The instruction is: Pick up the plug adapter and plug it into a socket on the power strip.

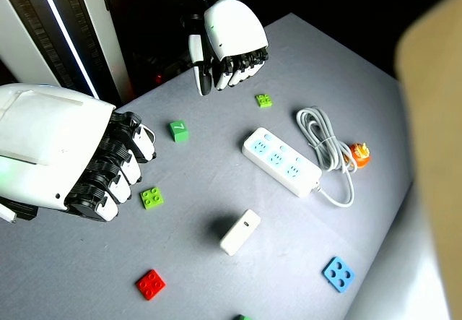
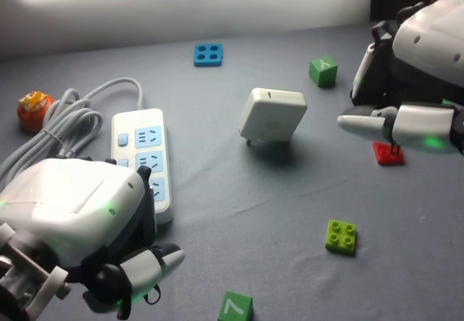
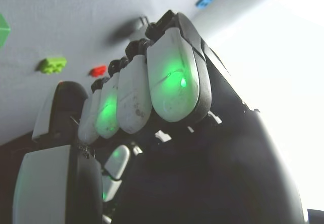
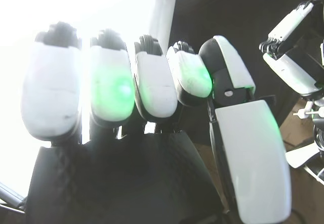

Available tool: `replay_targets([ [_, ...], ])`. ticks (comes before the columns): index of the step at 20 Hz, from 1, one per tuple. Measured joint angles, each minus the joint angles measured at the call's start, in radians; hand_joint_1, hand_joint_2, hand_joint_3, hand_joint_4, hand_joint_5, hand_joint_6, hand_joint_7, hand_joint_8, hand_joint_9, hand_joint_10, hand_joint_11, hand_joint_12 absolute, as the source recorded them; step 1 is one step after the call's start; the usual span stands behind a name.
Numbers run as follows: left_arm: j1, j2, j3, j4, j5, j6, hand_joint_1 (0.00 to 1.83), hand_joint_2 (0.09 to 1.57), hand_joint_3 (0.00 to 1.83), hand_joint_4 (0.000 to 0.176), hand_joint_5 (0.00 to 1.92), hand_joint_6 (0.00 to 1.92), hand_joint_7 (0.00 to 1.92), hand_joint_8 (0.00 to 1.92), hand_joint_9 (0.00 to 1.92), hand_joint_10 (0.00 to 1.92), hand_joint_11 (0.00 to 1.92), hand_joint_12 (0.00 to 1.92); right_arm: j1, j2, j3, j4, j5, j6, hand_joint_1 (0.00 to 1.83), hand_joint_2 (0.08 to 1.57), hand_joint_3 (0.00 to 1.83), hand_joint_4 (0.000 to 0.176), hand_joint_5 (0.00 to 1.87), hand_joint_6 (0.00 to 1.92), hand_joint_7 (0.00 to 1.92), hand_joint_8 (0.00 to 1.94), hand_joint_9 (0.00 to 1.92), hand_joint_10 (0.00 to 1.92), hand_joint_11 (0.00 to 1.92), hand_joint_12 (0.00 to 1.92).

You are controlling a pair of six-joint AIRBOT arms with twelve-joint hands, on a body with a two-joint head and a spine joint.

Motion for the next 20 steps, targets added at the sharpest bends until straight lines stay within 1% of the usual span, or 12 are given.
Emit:
replay_targets([
  [1, 0.000, 0.000, 0.000, 0.000, 0.000, 0.000, 0.00, 1.15, 0.21, 0.000, 0.06, 0.05, 0.09, 0.05, 0.06, 0.05, 0.00, 0.29, 0.003, 0.000, 0.004, 0.000, 0.000, 0.000, 0.07, 1.20, 0.12, 0.000, 0.17, 0.06, 0.14, 0.06, 0.13, 0.08, 0.00, 0.54],
  [2, 0.000, 0.000, 0.000, -0.002, 0.000, 0.003, 0.00, 1.24, 0.02, 0.000, 0.07, 0.00, 0.11, 0.00, 0.08, 0.00, 0.00, 0.28, 0.007, 0.000, 0.004, 0.004, -0.006, -0.005, 0.08, 1.27, 0.01, 0.000, 0.18, 0.00, 0.16, 0.00, 0.17, 0.01, 0.00, 0.56],
  [3, 0.002, 0.000, 0.000, -0.008, 0.002, 0.001, 0.00, 1.25, 0.01, 0.000, 0.07, 0.00, 0.11, 0.00, 0.08, 0.00, 0.00, 0.26, 0.010, 0.000, 0.006, 0.009, -0.009, -0.003, 0.02, 1.29, 0.01, 0.000, 0.13, 0.00, 0.13, 0.00, 0.14, 0.00, 0.00, 0.48],
  [5, 0.004, -0.004, 0.005, 0.004, 0.004, 0.002, 0.00, 1.25, 0.01, 0.000, 0.08, 0.00, 0.11, 0.00, 0.08, 0.00, 0.00, 0.26, 0.019, 0.000, 0.023, 0.006, -0.011, -0.003, 0.02, 1.30, 0.01, 0.000, 0.13, 0.00, 0.12, 0.00, 0.14, 0.00, 0.00, 0.46],
  [6, 0.008, -0.004, 0.006, 0.010, 0.001, 0.002, 0.00, 1.24, 0.01, 0.000, 0.07, 0.00, 0.12, 0.01, 0.09, 0.01, 0.00, 0.26, 0.023, 0.000, 0.031, 0.007, -0.012, -0.003, 0.02, 1.29, 0.00, 0.000, 0.15, 0.00, 0.15, 0.01, 0.17, 0.01, 0.00, 0.55],
  [7, 0.012, -0.004, 0.006, 0.003, 0.001, 0.002, 0.00, 1.24, 0.01, 0.000, 0.03, 0.00, 0.07, 0.00, 0.05, 0.00, 0.00, 0.20, 0.026, -0.001, 0.050, 0.022, -0.016, -0.003, 0.01, 1.30, 0.00, 0.000, 0.14, 0.00, 0.14, 0.00, 0.16, 0.01, 0.00, 0.57],
  [9, 0.021, -0.004, 0.006, -0.017, 0.005, 0.002, 0.00, 1.24, 0.00, 0.000, 0.05, 0.01, 0.07, 0.00, 0.06, 0.00, 0.00, 0.19, 0.067, -0.026, 0.103, 0.098, -0.067, -0.003, 0.06, 1.28, 0.00, 0.000, 0.18, 0.01, 0.16, 0.00, 0.18, 0.00, 0.00, 0.58],
  [12, 0.021, -0.004, 0.015, -0.033, 0.055, 0.002, 0.00, 1.23, 0.00, 0.000, 0.08, 0.00, 0.09, 0.00, 0.07, 0.00, 0.00, 0.20, 0.128, -0.089, 0.208, 0.151, -0.154, -0.003, 0.06, 1.29, 0.00, 0.000, 0.20, 0.00, 0.18, 0.00, 0.19, 0.00, 0.00, 0.62],
  [15, 0.021, -0.004, 0.030, -0.081, 0.103, 0.009, 0.00, 1.23, 0.00, 0.000, 0.07, 0.00, 0.09, 0.00, 0.07, 0.00, 0.00, 0.17, 0.179, -0.177, 0.309, 0.205, -0.262, 0.001, 0.03, 1.30, 0.00, 0.000, 0.17, 0.00, 0.16, 0.00, 0.17, 0.00, 0.00, 0.58],
  [17, 0.021, -0.005, 0.051, -0.103, 0.136, 0.023, 0.00, 1.24, 0.00, 0.000, 0.09, 0.01, 0.10, 0.00, 0.07, 0.00, 0.00, 0.18, 0.201, -0.232, 0.373, 0.209, -0.325, 0.055, 0.01, 1.29, 0.00, 0.000, 0.18, 0.00, 0.17, 0.00, 0.18, 0.00, 0.00, 0.60],
  [18, 0.021, -0.006, 0.065, -0.107, 0.154, 0.036, 0.00, 1.24, 0.00, 0.000, 0.11, 0.01, 0.11, 0.00, 0.08, 0.00, 0.00, 0.21, 0.206, -0.254, 0.396, 0.210, -0.349, 0.074, 0.05, 1.29, 0.00, 0.000, 0.19, 0.00, 0.18, 0.00, 0.19, 0.00, 0.00, 0.63],
  [20, 0.026, -0.019, 0.100, -0.112, 0.188, 0.038, 0.00, 1.24, 0.00, 0.000, 0.08, 0.00, 0.09, 0.00, 0.05, 0.00, 0.00, 0.17, 0.217, -0.315, 0.465, 0.208, -0.427, 0.113, 0.12, 1.26, 0.00, 0.000, 0.16, 0.00, 0.15, 0.00, 0.16, 0.00, 0.00, 0.55],
])
